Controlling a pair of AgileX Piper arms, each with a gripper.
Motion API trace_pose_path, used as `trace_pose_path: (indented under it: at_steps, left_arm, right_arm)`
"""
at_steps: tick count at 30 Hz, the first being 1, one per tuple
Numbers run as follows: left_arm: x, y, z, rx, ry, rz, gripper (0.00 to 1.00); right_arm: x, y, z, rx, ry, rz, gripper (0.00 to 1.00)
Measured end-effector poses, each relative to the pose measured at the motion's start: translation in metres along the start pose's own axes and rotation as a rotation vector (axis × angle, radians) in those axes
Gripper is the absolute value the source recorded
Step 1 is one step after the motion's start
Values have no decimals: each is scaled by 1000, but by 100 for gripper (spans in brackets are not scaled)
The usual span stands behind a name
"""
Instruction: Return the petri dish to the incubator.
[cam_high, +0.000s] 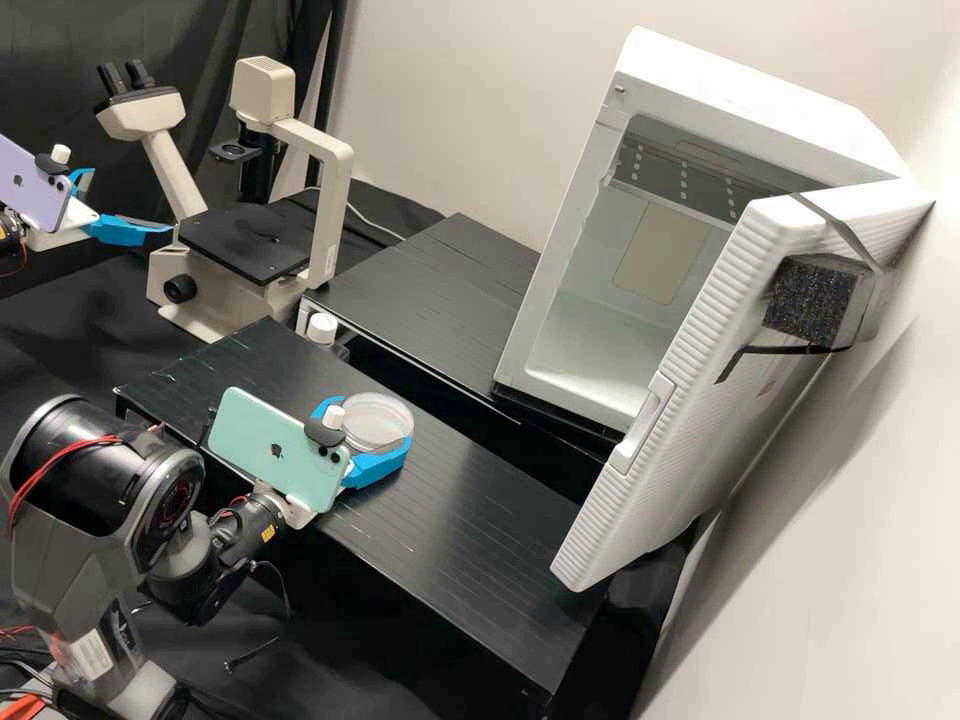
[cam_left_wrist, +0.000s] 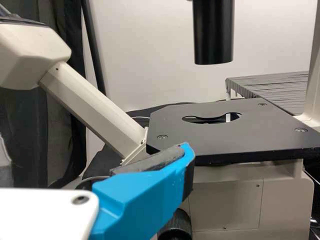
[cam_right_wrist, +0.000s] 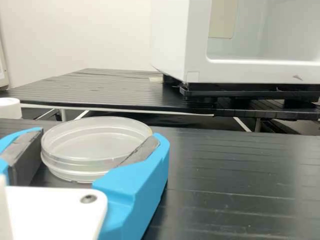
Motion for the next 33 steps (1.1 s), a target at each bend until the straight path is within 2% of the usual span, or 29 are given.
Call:
trace_pose_path:
  at_steps: [7,13,15,17,22,25,33]
  left_arm:
    - [0,0,0,0,0,0,100]
    - [0,0,0,0,0,0,100]
    - [0,0,0,0,0,0,100]
    - [0,0,0,0,0,0,100]
    - [0,0,0,0,0,0,100]
    - [0,0,0,0,0,0,100]
    - [0,0,0,0,0,0,100]
  right_arm:
    - [0,-1,0,1,-2,-2,0]
    - [-2,12,1,-16,20,31,0]
    - [-5,21,3,-22,16,67,0]
    - [-9,33,5,-13,9,132,0]
    - [-9,51,12,-16,-23,216,0]
    - [6,65,15,-27,-30,255,0]
    - [85,113,30,-53,-28,359,0]
